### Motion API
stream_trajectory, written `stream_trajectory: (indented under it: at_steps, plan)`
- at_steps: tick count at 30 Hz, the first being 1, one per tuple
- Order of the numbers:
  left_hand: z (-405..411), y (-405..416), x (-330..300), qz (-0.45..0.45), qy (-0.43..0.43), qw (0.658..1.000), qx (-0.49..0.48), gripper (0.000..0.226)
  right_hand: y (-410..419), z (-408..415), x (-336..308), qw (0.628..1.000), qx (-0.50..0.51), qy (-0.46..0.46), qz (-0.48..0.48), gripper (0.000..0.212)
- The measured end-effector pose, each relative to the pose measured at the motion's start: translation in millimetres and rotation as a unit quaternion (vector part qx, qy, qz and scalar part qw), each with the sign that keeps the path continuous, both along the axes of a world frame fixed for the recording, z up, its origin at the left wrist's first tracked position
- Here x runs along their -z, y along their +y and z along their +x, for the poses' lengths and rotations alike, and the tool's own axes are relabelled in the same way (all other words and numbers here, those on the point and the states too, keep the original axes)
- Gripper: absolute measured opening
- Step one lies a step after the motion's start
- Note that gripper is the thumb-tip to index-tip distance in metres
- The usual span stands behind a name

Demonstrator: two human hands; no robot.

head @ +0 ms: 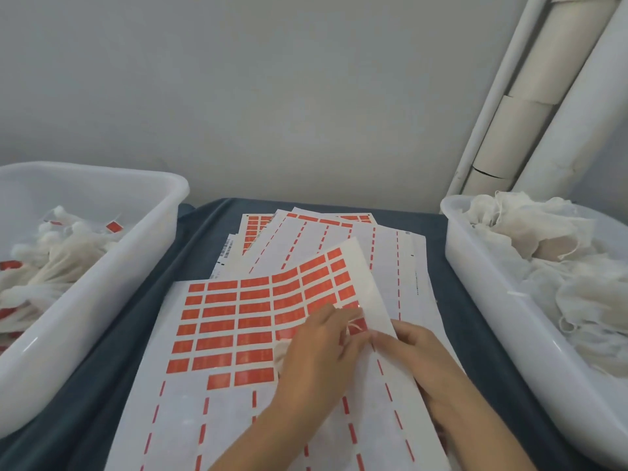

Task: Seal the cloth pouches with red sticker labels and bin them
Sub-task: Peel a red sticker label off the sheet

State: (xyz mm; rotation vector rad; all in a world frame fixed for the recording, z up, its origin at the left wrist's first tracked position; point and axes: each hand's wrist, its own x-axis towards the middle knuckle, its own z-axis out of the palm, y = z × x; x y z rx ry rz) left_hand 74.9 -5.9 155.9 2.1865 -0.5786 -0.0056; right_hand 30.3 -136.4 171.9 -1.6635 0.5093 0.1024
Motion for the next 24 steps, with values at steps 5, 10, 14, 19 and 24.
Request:
stream_trajectory:
  at_steps: [5, 10, 14, 19, 24]
  plan:
    - [-3.2, 6.5, -0.9, -0.013, -0.017, 1.0, -0.005, 0.029, -2.9, -4.7, 4.6, 0.999, -0.028, -0.037, -0.004, 0.024]
    - [-6.7, 10.9, -2.3, -0.005, -0.09, 0.996, 0.003, 0.033, -3.7, -8.0, 5.4, 0.996, -0.041, -0.08, -0.005, 0.037]
    - [-5.2, 14.5, -3.6, -0.018, -0.127, 0.992, 0.01, 0.029, -3.2, -9.5, 3.7, 0.993, -0.054, -0.102, -0.003, 0.036]
    - [-6.7, 16.6, -6.4, -0.039, -0.153, 0.987, 0.028, 0.032, -3.7, -10.2, 3.0, 0.992, -0.044, -0.12, -0.014, 0.036]
    - [-7.9, 20.1, -9.9, -0.009, -0.168, 0.983, 0.071, 0.035, -2.6, -11.5, 2.4, 0.989, -0.038, -0.137, -0.023, 0.031]
